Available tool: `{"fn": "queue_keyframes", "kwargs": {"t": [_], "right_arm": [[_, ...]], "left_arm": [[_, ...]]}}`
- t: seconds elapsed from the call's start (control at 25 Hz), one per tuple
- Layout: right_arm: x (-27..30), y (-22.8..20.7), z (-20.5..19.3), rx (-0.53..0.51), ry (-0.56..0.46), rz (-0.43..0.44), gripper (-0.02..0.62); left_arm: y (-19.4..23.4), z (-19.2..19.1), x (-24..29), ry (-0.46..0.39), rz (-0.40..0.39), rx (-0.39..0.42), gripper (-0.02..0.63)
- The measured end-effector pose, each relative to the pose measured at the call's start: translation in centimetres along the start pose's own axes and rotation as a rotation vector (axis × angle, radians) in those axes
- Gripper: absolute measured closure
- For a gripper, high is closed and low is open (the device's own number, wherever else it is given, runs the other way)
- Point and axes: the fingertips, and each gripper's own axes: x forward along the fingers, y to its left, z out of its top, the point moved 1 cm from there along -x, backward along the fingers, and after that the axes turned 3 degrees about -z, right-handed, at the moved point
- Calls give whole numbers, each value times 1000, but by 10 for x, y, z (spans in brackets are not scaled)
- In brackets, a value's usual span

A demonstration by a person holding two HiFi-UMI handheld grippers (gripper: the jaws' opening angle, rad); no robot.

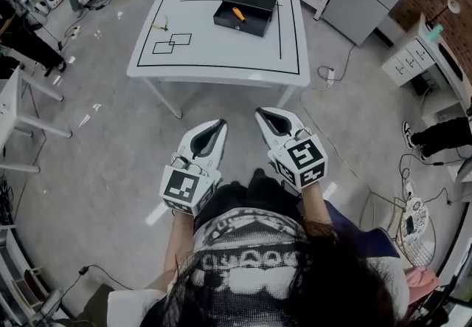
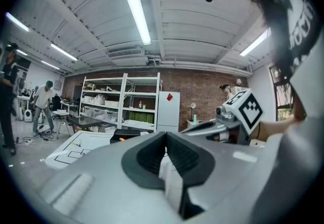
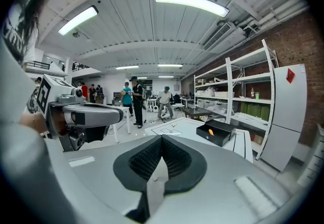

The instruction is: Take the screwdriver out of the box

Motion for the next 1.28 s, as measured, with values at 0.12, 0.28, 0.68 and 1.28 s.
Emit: {"fn": "queue_keyframes", "kwargs": {"t": [0.12, 0.28, 0.68, 1.28], "right_arm": [[5, -1, -1, -6, 9, 4, 597], [16, -6, 3, -8, 11, 15, 597], [86, -51, 10, -5, 20, 62, 597], [182, -169, 29, 0, 33, 108, 597]], "left_arm": [[3, -2, 2, 0, -4, -4, 606], [9, -3, 9, 12, -8, -11, 606], [66, -9, 64, 40, 26, -22, 606], [143, 9, 196, 62, 66, -11, 606]]}}
